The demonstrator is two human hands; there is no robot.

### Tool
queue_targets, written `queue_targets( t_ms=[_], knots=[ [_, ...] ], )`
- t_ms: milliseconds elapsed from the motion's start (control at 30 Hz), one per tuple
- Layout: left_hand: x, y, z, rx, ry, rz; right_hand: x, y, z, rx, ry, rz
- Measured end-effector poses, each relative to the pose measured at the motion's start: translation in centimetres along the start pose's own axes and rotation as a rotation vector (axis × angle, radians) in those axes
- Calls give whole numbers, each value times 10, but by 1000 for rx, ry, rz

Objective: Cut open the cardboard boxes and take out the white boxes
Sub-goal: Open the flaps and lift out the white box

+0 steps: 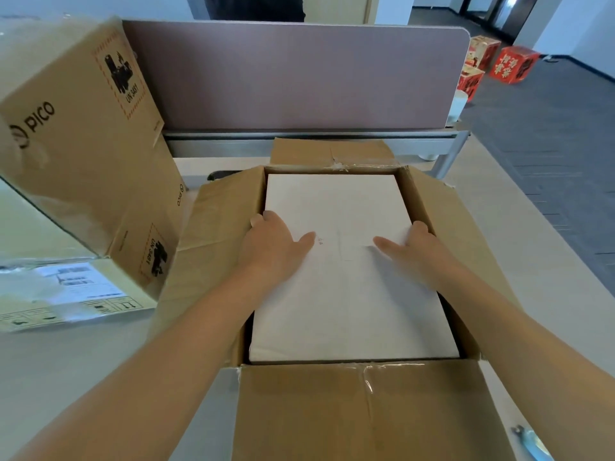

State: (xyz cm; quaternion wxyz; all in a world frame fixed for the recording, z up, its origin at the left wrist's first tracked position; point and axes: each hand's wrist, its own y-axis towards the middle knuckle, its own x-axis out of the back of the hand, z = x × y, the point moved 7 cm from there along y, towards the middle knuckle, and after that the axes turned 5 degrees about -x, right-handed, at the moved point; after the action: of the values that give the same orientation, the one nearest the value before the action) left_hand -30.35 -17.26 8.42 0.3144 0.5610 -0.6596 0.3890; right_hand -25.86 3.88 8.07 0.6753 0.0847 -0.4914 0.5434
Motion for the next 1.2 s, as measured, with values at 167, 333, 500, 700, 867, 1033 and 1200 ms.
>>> queue_targets(
  t_ms=[167,333,500,700,867,1033,1200],
  knots=[
    [-1,6,2,74,-65,131,1,1,1,-70,-82,31],
    [1,7,5,108,-158,133,5,0,2,-20,10,5],
    [3,6,13,36,-351,107,13,-3,-5,76,222,-40],
    [21,-8,16,-128,-727,-14,32,-29,-5,287,696,49],
    [22,-18,14,-221,-1009,83,24,-40,-9,327,845,231],
    [25,-29,14,-295,-1178,156,24,-49,-6,363,863,293],
    [34,-33,14,-318,-1206,147,23,-61,-8,278,873,232]
  ],
)
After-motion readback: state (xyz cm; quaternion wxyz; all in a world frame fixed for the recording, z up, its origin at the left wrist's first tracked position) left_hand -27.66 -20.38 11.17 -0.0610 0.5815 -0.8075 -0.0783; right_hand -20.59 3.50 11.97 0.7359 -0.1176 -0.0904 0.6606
